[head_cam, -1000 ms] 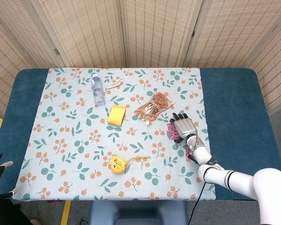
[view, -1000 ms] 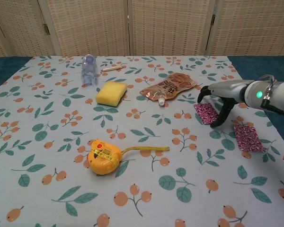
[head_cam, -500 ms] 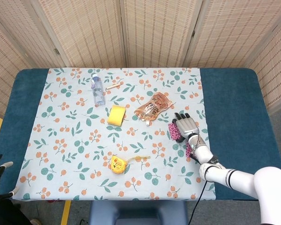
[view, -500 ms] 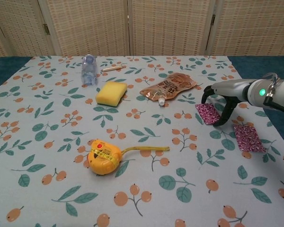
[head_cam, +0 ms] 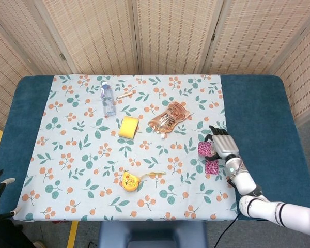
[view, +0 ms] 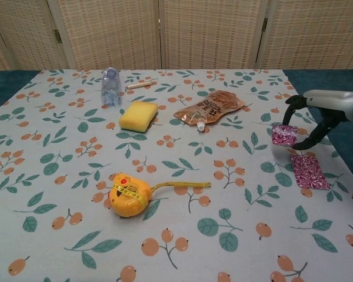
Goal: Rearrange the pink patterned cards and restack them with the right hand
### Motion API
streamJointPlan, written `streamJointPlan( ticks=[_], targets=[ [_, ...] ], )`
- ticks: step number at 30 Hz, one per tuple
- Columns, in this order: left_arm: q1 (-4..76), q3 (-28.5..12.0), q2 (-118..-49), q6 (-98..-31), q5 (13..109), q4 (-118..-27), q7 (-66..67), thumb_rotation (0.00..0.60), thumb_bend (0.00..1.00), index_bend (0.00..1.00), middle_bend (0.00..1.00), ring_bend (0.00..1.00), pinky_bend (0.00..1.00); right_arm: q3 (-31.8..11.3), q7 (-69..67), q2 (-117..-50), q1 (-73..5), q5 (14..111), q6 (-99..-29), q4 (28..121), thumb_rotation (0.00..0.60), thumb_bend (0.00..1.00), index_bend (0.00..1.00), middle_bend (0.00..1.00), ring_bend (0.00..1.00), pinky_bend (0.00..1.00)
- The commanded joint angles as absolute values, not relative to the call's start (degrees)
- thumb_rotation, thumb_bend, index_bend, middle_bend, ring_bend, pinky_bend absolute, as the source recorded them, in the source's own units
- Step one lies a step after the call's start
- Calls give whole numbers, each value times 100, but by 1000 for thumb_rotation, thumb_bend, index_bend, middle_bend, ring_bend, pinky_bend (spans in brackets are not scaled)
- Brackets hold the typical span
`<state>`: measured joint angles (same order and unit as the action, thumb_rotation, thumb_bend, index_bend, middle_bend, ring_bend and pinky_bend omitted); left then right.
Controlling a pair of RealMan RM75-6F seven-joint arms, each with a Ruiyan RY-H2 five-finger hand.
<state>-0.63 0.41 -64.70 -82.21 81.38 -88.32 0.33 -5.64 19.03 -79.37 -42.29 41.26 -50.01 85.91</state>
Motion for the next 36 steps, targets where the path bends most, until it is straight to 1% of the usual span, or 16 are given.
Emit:
streamJointPlan(
  ticks=[1,5,13,22,27,36],
  targets=[
    [-44,39,-6486,-8206,8159,-8823,26,600,192,253,0,13,0,-449,1474,-7684,-3817,4414,-5260,8917,536,253,344,34,0,0],
    [-9,32,-6519,-8173,8182,-8803,8,600,192,252,0,13,0,-372,1125,-7652,-3552,4594,-5258,8959,536,254,323,28,0,0],
    [-19,46,-6543,-8169,8181,-8721,-79,600,192,251,0,13,0,-410,651,-7795,-3319,4857,-5114,8814,537,254,283,21,0,0],
    [-65,77,-6597,-8166,8155,-8619,-174,600,192,249,0,12,0,-386,794,-7931,-3336,4966,-4956,8686,536,253,258,18,0,0],
    [-78,76,-6611,-8166,8140,-8580,-211,600,192,244,0,12,0,-373,910,-7991,-3337,4972,-4945,8650,537,253,229,17,0,0],
    [-71,80,-6649,-8145,8156,-8542,-229,600,192,241,0,13,0,-331,1019,-8033,-3291,4971,-4904,8597,537,253,211,13,0,0]
  ],
)
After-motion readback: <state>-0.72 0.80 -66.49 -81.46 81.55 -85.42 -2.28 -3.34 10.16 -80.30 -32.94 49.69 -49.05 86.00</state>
